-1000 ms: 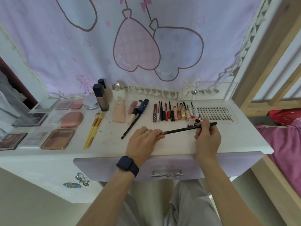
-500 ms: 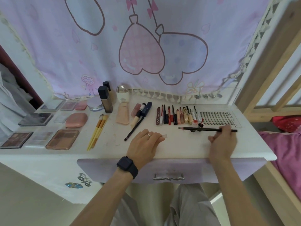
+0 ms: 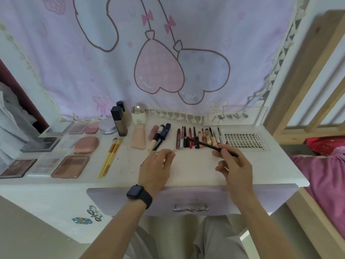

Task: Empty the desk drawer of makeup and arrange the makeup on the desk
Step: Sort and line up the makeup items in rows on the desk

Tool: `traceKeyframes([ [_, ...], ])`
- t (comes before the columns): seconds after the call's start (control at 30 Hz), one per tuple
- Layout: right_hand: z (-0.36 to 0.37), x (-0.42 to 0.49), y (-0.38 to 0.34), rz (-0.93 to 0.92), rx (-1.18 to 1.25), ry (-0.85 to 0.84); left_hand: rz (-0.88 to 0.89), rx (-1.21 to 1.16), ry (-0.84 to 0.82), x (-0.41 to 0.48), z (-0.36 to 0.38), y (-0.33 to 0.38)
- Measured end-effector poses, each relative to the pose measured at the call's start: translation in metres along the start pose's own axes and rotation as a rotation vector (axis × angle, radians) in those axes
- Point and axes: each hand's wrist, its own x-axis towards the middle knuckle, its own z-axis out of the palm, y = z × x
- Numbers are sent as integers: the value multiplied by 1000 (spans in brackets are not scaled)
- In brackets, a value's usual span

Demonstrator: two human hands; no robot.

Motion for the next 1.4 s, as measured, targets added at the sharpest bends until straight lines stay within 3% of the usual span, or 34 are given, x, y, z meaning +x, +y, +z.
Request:
traceKeyframes([
  [0.2,40,-9,15,-109,-219,-159,-175,-16,145,15,-26,-34],
  [0.5,99,24,42,-488,-1272,-261,-399,-128,252,26,-32,-66],
  [0.7,126,41,49,-515,-1574,-330,-399,-117,210,25,-33,-67],
  [0.93,125,51,59,-454,-1674,-384,-375,-127,222,24,-33,-68],
  [1.4,111,41,59,-507,-1495,-328,-353,-101,245,23,-32,-68],
])
